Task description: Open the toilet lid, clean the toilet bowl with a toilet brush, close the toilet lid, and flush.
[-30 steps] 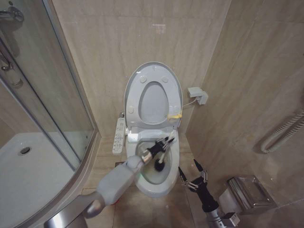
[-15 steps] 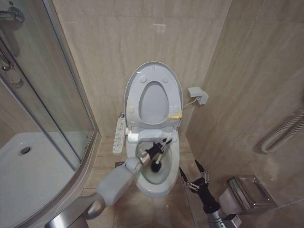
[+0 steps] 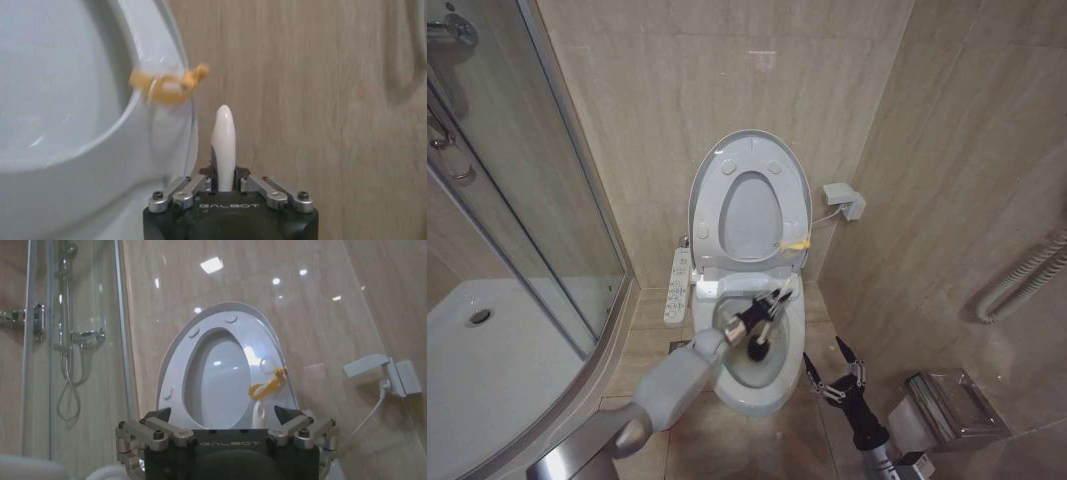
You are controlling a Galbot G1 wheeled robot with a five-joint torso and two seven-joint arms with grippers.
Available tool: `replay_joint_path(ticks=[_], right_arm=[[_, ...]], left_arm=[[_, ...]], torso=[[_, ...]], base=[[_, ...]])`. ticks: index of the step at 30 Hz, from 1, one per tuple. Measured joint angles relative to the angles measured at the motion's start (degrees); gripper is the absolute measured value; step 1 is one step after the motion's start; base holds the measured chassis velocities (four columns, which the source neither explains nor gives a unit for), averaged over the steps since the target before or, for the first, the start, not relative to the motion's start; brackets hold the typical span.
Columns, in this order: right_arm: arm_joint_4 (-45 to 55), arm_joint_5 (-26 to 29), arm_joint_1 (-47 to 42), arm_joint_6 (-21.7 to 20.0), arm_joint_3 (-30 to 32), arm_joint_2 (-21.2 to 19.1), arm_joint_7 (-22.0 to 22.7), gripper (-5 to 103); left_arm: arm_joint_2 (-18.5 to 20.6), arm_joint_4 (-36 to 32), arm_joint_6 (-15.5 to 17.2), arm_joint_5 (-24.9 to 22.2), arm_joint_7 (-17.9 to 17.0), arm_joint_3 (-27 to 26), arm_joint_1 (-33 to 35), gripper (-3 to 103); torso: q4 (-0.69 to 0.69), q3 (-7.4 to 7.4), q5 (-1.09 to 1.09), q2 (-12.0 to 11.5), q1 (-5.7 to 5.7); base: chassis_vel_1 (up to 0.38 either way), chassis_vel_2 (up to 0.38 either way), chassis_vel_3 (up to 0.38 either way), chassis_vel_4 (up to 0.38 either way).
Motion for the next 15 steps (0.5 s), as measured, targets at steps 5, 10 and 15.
replay_joint_path(ticks=[5,10,15], right_arm=[[0.4,0.0,-0.5,0.0,0.0,0.0,0.0,100],[0.4,0.1,-0.6,0.0,0.0,-0.1,-0.1,100],[0.4,0.0,-0.2,0.0,-0.3,0.2,-0.1,100]], left_arm=[[0.7,4.0,0.0,1.5,0.1,0.0,0.6,19],[4.4,2.9,0.0,1.7,0.1,0.2,1.7,19],[6.5,-2.5,0.3,-0.1,0.1,0.7,1.1,19]], torso=[[0.05,0.01,-0.01,0.0,0.0],[0.12,0.01,-0.01,0.0,0.0],[0.05,0.01,-0.01,0.0,0.0]], base=[[0.0,0.0,0.0,0.0],[0.0,0.0,0.0,0.0],[0.0,0.0,0.0,0.0]])
